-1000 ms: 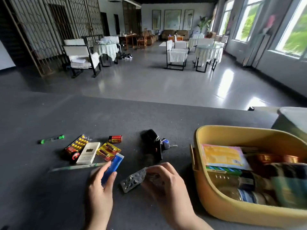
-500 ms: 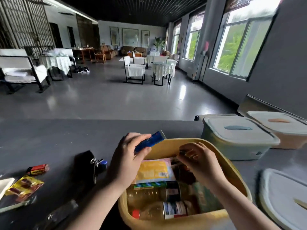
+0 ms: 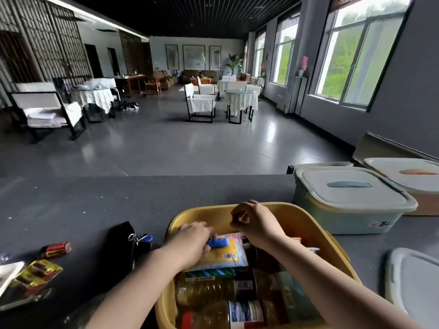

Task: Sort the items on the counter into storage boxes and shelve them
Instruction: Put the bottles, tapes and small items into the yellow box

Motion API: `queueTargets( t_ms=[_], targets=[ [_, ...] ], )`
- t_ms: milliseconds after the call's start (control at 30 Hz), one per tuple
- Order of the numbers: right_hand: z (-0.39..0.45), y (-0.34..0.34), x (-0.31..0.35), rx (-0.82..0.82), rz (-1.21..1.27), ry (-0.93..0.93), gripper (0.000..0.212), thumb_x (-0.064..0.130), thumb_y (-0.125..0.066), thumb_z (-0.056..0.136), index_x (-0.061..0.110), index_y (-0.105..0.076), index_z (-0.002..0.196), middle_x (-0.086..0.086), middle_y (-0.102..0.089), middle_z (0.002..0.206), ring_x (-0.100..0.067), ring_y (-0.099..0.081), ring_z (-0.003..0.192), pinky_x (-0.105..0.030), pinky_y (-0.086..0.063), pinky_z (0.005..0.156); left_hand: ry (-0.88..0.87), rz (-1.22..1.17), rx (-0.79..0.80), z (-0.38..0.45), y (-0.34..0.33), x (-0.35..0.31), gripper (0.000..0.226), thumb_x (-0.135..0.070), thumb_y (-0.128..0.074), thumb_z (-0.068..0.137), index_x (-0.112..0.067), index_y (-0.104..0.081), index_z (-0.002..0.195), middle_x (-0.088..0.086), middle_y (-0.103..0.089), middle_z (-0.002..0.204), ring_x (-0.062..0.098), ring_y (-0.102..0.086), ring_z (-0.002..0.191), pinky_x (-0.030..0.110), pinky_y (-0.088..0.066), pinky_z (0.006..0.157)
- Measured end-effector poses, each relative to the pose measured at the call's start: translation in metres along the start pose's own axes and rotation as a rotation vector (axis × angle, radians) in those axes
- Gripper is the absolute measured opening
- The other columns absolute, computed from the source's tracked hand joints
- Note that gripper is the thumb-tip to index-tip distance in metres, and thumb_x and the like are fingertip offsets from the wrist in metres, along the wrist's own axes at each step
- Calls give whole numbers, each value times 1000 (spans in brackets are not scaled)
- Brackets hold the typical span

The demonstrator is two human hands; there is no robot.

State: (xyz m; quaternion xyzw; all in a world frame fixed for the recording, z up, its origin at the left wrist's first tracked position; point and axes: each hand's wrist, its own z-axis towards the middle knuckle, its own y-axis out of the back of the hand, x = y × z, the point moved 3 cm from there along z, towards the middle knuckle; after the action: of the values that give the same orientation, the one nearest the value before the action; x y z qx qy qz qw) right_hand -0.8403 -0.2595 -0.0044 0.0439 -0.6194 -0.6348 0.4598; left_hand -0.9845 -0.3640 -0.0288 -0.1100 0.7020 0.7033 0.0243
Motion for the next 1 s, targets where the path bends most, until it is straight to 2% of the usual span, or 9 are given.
queueTargets(
  t_ms=[100,200,333,533,733,867,933,1000],
  targets=[
    [-2,-15,-6,19,-17,4,23,32,-72,81,27,-69,103,9,-60,104,-11,-59,92,-22,-45,75,-23,28,-80,-5,-4,1,35,-14,-49,89,-28,-55,121,-1,-58,115,23,-54,111,37,-43,93],
    [-7,-25,-14,90,-58,29,23,34,-71,82,28,-68,103,9,-60,103,-12,-61,93,-26,-50,79,-60,53,-158,-8,-4,0,30,-9,-46,87,-26,-58,109,-2,-59,106,22,-55,103,37,-44,86],
    [-6,-29,-16,99,-97,50,20,34,-67,84,29,-67,104,10,-61,104,-13,-61,94,-28,-51,80,-47,34,-168,-7,-3,1,18,-16,-51,89,-26,-59,102,-3,-60,100,20,-57,98,36,-46,81],
    [-6,-40,-16,213,-154,50,26,32,-56,92,29,-60,117,6,-59,116,-17,-58,104,-31,-49,82,10,57,-149,-8,-1,-1,23,-15,-50,90,-27,-59,108,-3,-62,106,24,-59,96,38,-45,81],
    [-6,-38,-16,182,-123,29,31,26,-60,89,29,-58,120,7,-60,121,-16,-58,107,-28,-48,84,54,128,-160,-7,-1,-2,25,-10,-49,92,-23,-57,112,-1,-61,108,23,-59,98,37,-46,81],
    [-6,-33,-17,147,-119,29,29,29,-63,87,29,-60,116,7,-61,117,-15,-59,104,-29,-49,84,40,174,-164,-8,1,-4,20,-11,-47,93,-22,-56,106,-1,-60,102,24,-60,94,35,-42,72],
    [-7,-31,-17,135,-132,32,28,29,-64,87,29,-61,115,7,-61,117,-15,-60,103,-29,-50,84,28,169,-172,-7,3,-5,17,-16,-49,93,-22,-58,106,-1,-61,103,23,-60,95,35,-43,75],
    [-8,-27,-13,109,-143,42,26,29,-64,88,28,-63,114,6,-62,117,-16,-61,102,-27,-49,81,32,67,-236,-8,9,-6,18,-24,-54,93,-23,-61,109,-2,-63,105,21,-60,97,34,-46,81]
  ],
)
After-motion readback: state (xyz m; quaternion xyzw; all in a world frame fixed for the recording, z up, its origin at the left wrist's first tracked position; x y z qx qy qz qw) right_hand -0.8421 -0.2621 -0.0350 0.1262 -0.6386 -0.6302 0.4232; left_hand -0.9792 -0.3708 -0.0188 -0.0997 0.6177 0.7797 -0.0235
